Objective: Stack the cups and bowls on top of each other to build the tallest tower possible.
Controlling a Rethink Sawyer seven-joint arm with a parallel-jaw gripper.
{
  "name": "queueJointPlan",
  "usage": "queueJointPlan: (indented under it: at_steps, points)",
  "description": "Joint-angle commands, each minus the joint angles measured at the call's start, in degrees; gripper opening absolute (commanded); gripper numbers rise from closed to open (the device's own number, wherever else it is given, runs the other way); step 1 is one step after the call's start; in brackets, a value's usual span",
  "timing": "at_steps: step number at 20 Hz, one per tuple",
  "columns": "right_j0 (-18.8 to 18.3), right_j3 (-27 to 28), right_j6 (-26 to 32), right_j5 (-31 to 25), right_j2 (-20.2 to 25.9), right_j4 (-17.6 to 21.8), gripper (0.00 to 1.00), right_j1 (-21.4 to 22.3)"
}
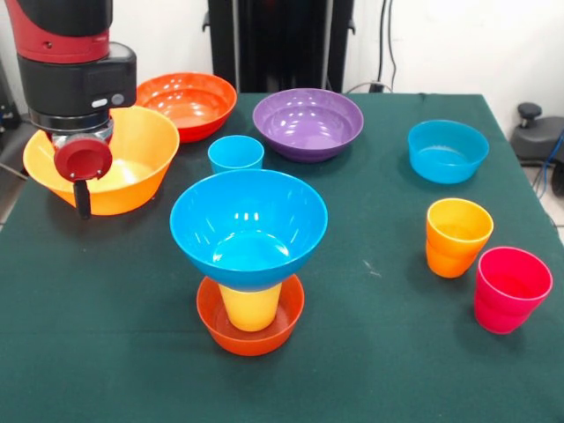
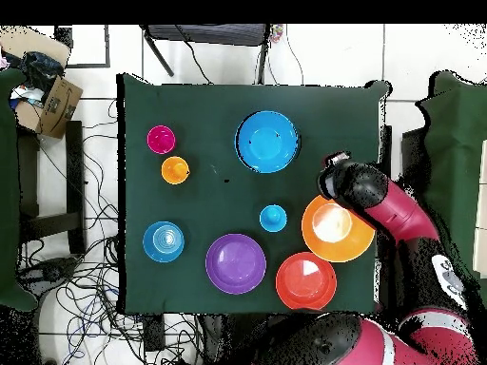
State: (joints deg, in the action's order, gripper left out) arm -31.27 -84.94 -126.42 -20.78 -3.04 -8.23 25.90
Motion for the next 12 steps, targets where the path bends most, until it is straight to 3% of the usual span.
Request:
queueJointPlan:
  at_steps: [1, 12]
  points:
    - [1.86, -1.51, -3.46, -0.19, 2.86, 1.79, 0.0, -1.42]
    - [2.03, -2.84, -2.6, -3.84, 2.41, 1.62, 0.0, 2.51]
